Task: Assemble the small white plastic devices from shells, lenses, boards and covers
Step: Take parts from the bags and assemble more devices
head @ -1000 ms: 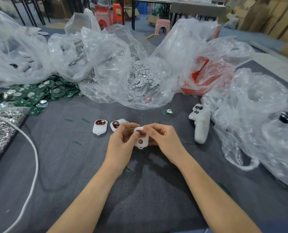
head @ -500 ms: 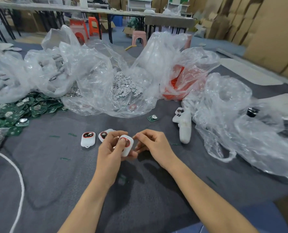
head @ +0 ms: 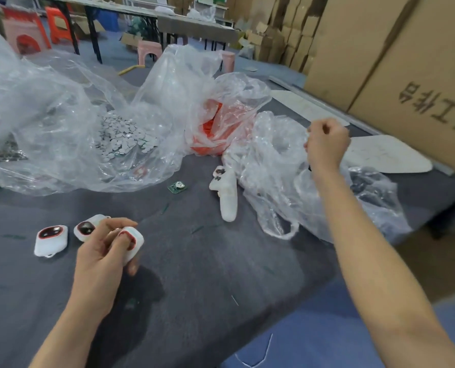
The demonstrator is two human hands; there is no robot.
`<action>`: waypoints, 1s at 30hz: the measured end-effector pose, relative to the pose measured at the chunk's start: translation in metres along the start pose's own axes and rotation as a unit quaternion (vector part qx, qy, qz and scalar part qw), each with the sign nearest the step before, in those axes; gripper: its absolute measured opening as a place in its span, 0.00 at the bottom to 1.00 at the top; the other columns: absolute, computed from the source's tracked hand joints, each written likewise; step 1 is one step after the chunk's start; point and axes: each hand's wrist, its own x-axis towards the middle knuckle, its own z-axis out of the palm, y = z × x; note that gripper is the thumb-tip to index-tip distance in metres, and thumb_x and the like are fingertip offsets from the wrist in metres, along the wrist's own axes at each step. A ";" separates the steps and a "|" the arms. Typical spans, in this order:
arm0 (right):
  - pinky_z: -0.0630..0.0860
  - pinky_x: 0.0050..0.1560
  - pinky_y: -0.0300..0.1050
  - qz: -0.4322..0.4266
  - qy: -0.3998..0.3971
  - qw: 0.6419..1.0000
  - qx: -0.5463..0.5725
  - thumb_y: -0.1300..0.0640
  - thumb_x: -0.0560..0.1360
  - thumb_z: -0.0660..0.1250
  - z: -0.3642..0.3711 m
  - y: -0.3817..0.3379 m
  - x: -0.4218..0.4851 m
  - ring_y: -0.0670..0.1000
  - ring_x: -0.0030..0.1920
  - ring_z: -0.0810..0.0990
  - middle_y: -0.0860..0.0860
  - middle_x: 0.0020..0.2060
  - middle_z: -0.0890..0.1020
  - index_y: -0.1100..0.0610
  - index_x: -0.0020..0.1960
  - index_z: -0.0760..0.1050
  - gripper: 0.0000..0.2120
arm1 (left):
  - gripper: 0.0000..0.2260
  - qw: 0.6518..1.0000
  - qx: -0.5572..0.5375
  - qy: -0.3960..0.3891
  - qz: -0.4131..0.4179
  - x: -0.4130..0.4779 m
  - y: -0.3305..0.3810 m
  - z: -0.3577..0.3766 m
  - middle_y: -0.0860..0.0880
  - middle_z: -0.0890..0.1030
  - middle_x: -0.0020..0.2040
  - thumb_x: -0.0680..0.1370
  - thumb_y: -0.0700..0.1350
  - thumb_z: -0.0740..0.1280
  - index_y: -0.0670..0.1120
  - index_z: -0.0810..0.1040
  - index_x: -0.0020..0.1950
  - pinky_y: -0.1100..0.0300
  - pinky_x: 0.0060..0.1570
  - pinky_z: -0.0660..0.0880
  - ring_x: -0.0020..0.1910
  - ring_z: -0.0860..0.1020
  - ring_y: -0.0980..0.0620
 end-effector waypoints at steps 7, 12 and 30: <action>0.70 0.47 0.46 0.112 -0.173 0.880 -0.429 0.57 0.77 0.63 -0.026 0.090 0.044 0.62 0.57 0.77 0.63 0.58 0.78 0.64 0.61 0.74 0.15 | 0.06 1.000 -0.011 -0.011 0.006 0.003 -0.006 -0.003 0.47 0.74 0.30 0.73 0.42 0.61 0.47 0.78 0.45 0.67 0.25 0.64 0.21 0.65 0.51; 0.69 0.49 0.47 0.019 -0.242 0.810 -0.533 0.60 0.78 0.60 -0.016 0.087 0.040 0.61 0.55 0.77 0.61 0.54 0.79 0.62 0.54 0.77 0.10 | 0.07 1.000 -0.007 -0.004 0.004 0.001 -0.003 -0.002 0.47 0.73 0.29 0.73 0.41 0.61 0.47 0.78 0.44 0.67 0.24 0.64 0.21 0.65 0.50; 0.73 0.45 0.50 -0.001 -0.149 0.888 -0.435 0.64 0.75 0.62 -0.006 0.064 0.029 0.58 0.47 0.77 0.58 0.50 0.80 0.60 0.49 0.75 0.05 | 0.14 0.999 0.032 -0.009 0.001 -0.004 0.007 0.002 0.49 0.72 0.28 0.79 0.32 0.58 0.48 0.78 0.45 0.67 0.24 0.65 0.21 0.66 0.51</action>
